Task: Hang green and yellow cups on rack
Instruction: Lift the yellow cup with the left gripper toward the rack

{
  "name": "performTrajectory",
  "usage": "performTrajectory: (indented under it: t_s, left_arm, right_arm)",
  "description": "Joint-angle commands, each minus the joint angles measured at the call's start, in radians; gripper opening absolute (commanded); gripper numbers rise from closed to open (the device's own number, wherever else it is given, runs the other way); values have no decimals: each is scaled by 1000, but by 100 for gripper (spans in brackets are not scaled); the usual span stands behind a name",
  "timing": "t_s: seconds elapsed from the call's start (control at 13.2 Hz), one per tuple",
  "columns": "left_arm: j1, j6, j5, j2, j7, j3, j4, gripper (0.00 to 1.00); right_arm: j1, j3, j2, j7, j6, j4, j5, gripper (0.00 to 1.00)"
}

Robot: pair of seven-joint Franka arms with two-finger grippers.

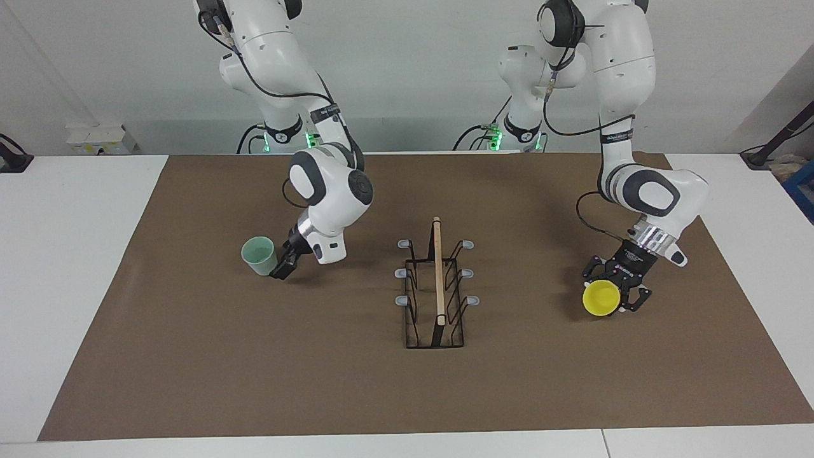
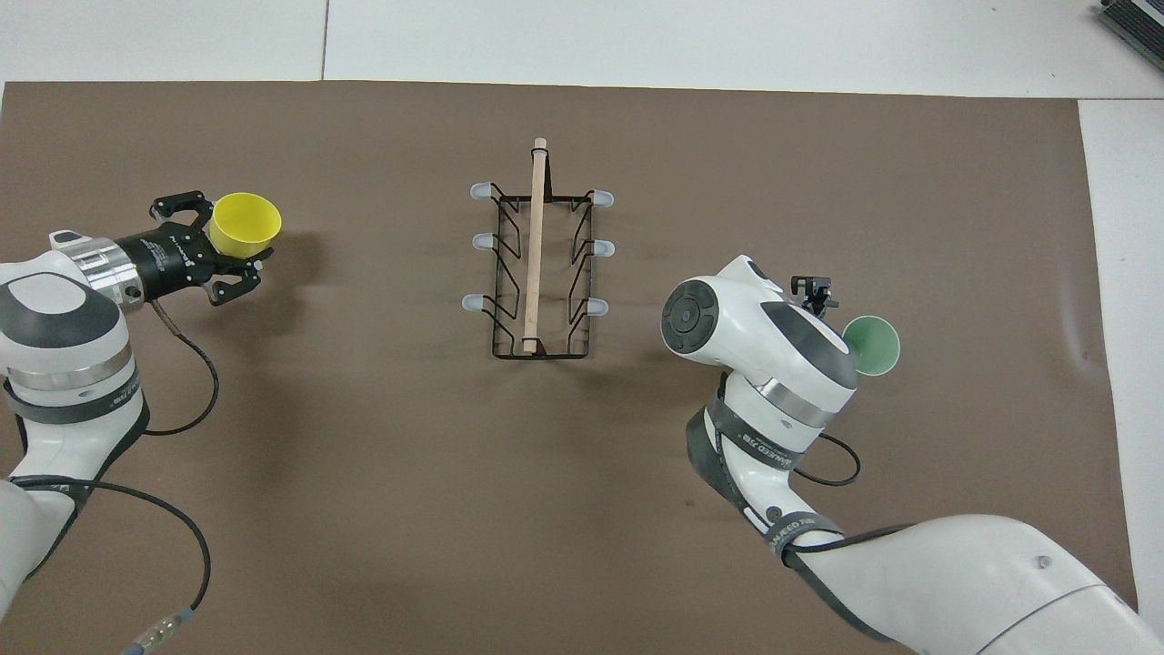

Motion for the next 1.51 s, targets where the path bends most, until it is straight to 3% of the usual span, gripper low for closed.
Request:
performTrajectory:
  t_s: [0.0, 0.45, 1.13, 1.43]
  left_arm:
    - [-6, 16, 167, -63, 2, -19, 32, 0]
    - [-4, -3, 644, -132, -197, -102, 95, 0]
    - [22, -98, 1591, -198, -486, -462, 138, 0]
    - [48, -122, 1879, -219, -668, -623, 103, 0]
  right_arm:
    - [-1, 1, 7, -49, -15, 5, -26, 100]
    - [16, 1, 27, -99, -41, -2, -93, 100]
    - [43, 1, 44, -124, -49, -35, -217, 100]
    - [77, 1, 42, -119, -52, -55, -216, 100]
